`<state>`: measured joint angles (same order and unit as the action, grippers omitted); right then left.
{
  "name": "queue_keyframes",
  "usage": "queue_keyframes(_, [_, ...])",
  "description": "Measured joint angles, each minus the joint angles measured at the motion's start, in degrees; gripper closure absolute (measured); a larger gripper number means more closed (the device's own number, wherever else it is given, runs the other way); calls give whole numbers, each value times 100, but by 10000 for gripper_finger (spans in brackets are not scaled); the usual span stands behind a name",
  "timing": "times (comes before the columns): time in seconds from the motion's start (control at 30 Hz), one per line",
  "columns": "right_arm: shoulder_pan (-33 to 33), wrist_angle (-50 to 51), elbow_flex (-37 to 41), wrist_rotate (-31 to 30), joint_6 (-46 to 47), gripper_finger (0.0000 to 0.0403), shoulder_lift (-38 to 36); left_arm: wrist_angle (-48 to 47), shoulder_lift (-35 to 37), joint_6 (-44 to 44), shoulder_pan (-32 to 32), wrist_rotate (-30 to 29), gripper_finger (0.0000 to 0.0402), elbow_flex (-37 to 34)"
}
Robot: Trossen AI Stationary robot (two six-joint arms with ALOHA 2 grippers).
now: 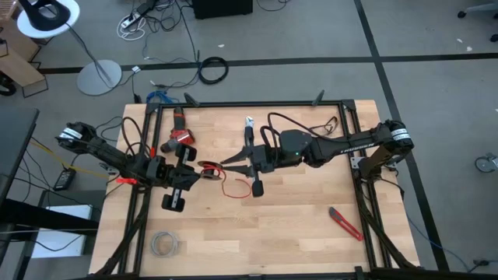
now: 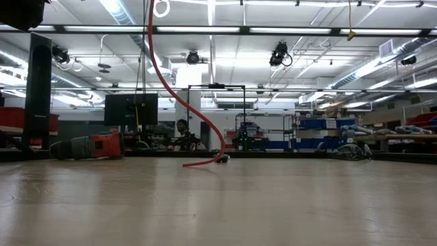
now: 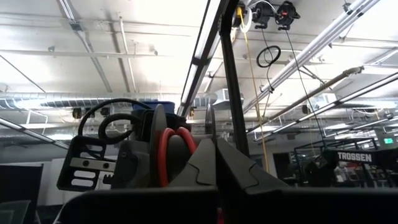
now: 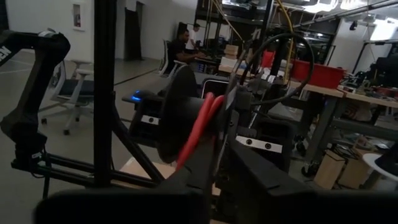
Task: Coil cords
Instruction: Coil the red wire onto the black spool
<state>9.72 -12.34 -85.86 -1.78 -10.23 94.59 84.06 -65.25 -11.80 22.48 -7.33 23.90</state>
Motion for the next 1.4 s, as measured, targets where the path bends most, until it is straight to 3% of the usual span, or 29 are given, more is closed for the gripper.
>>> queue_keyframes(0.13, [2, 3, 2, 0, -92, 396, 0, -43, 0, -1, 0, 13, 401, 0])
queue_keyframes(0.73, [2, 80, 2, -168, -276, 402, 0, -343, 7, -307, 22, -310, 388, 2])
queue_keyframes(0.9, [11, 192, 2, -268, -312, 403, 0, -324, -7, -646, 154, -513, 335, 2])
queue_keyframes(1.23, [59, 386, 2, -453, -353, 403, 0, -66, -4, -1155, 431, -787, 165, 2])
queue_keyframes(1.4, [74, 724, 2, -742, -352, 403, 0, 215, 126, -1798, 750, -1099, 126, 0])
